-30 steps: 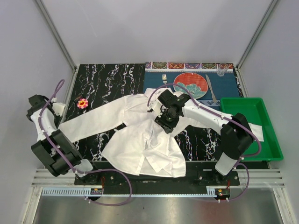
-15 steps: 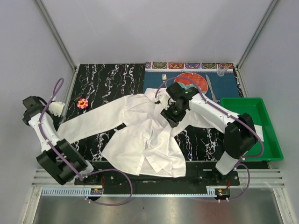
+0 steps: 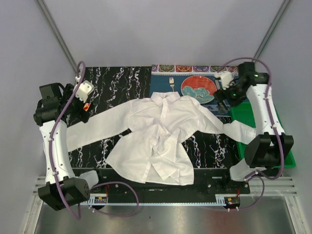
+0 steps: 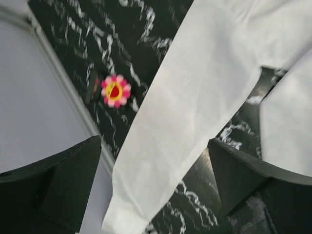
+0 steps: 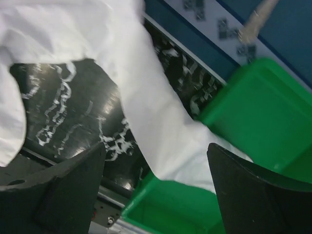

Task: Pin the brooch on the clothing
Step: Flatten out the clothes at the center of the board.

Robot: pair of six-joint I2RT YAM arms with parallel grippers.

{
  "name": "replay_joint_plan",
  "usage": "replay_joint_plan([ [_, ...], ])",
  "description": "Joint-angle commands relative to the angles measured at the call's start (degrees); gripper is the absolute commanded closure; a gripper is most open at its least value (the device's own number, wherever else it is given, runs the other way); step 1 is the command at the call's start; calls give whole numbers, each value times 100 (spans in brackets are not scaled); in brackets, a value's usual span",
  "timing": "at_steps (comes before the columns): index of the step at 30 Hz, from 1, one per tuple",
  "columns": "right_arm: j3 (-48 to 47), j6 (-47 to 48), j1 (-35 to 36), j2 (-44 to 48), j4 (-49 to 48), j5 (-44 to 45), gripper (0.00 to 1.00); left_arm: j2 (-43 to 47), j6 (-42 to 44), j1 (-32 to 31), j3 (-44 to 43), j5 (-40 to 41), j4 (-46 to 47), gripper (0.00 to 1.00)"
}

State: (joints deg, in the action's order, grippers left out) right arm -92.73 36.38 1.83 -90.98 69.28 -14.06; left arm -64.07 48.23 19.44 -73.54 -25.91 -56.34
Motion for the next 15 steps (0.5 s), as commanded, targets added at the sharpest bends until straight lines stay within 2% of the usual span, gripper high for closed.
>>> replay_joint_plan([
  [1, -18, 1738, -1384, 632, 1140, 105, 9, 290, -314, -370, -214, -1537, 509, 1],
  [7, 826, 3716, -3299, 802, 843, 413, 13, 273, -832, -933, -257, -2057, 958, 1],
  [10, 1160, 4481, -3749, 748, 676, 448, 20, 141, -1052, -1240, -397, -2042, 1028, 1],
  [15, 2240, 5423, -3979, 871, -113, 702, 28, 35, -1070, -1899, -442, -1594, 1090, 1],
])
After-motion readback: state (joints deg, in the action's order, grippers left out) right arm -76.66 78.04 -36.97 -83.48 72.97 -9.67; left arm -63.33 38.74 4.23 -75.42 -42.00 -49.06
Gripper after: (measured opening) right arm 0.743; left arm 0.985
